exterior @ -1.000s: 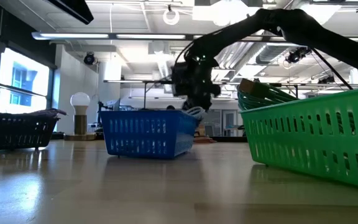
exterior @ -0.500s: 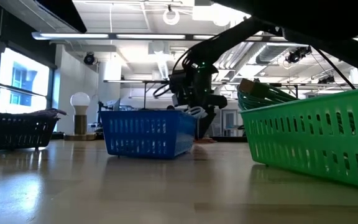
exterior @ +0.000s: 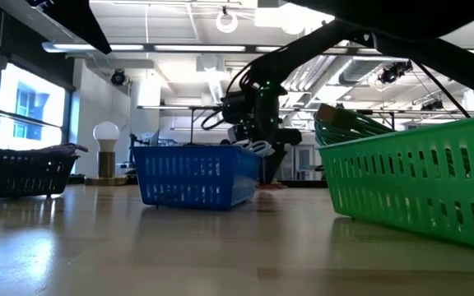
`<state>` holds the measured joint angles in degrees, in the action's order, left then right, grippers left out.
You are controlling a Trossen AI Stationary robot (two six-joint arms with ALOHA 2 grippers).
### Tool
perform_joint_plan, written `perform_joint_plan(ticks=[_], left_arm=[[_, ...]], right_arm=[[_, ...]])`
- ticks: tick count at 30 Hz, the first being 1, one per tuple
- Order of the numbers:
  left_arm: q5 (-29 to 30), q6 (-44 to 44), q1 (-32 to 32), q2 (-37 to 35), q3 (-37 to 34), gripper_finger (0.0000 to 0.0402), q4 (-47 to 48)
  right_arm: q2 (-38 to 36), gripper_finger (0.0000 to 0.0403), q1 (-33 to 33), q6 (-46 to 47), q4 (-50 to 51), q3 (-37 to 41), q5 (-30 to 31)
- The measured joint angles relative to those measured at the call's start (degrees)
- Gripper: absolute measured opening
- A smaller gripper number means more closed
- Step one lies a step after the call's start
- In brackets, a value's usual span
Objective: Pick & Place USB Port
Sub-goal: Put the pink USB cable into the red bin
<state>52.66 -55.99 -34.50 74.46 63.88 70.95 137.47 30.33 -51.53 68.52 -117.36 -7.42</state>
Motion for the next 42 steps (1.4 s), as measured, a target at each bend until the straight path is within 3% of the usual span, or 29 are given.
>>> perform_joint_plan(ticks=[18, 31, 42], left_arm=[[0.60, 1.71, -0.02, 0.00, 0.00, 0.0168, -0.34], [0.55, 1.71, 0.00, 0.00, 0.00, 0.0168, -0.45], [-0.08, 1.27, 0.00, 0.00, 0.00, 0.0168, -0.56]], right_arm=[[-0.02, 0.0100, -0.63, -2.86, -7.88, 0.00, 12.56], [-0.07, 0.0100, -0.61, -4.41, -14.21, 0.02, 16.26], [-0.11, 0.0100, 0.48, -4.24, -14.63, 0.11, 12.57]])
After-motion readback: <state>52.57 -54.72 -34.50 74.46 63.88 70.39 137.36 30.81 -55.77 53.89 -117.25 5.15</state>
